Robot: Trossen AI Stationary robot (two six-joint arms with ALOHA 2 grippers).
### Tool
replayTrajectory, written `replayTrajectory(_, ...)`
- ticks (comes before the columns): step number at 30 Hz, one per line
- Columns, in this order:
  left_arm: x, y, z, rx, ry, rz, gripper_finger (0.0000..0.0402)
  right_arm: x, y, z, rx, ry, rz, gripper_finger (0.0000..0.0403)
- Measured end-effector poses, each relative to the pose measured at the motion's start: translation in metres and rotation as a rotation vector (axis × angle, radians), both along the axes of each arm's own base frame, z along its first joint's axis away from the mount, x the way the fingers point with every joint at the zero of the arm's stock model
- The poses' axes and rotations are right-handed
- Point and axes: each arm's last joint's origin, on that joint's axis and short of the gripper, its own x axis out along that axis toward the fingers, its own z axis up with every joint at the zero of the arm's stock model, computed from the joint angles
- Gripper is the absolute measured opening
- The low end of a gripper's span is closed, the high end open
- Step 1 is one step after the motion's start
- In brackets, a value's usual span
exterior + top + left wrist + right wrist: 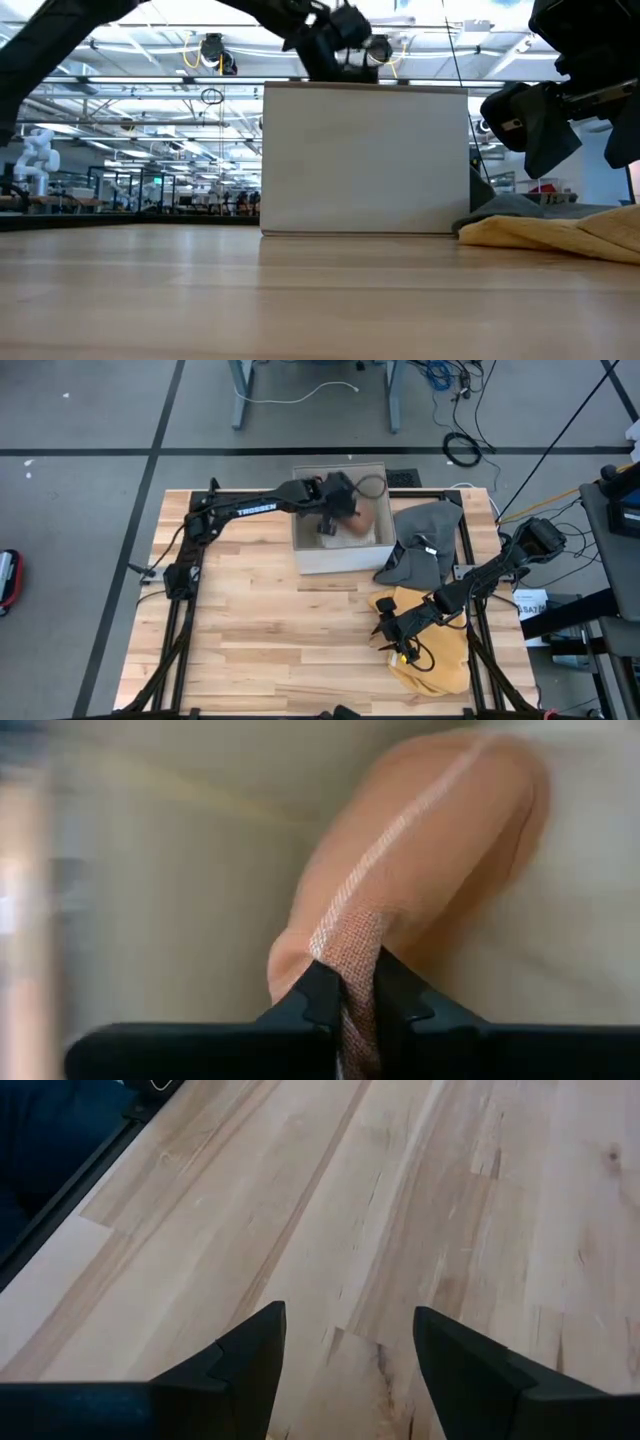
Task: Fold towel
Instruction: Put the orange towel into the laundry bin
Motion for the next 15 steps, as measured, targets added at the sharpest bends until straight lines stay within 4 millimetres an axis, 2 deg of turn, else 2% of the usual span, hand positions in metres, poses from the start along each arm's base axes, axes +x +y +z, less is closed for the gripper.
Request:
replayTrajectory(4,-0.003,-0.006,-0.017,-0.163,0.084,-0.072,0.0082,0.0,0.0,0.0,-0.004,-0.001,0.003,0.021)
replayTrajectory(10,-0.002,-0.008,-0.019,-0.234,0.054,-0.042,0.0151,0.002,-0.003,0.0,-0.027,-0.013,-0.022,0.021)
replayTrajectory(15,-0.004,-0.017,-0.018,-0.262,0.086,-0.043,0.0178,0.002,-0.004,0.0,-0.023,-0.012,-0.028,0.021)
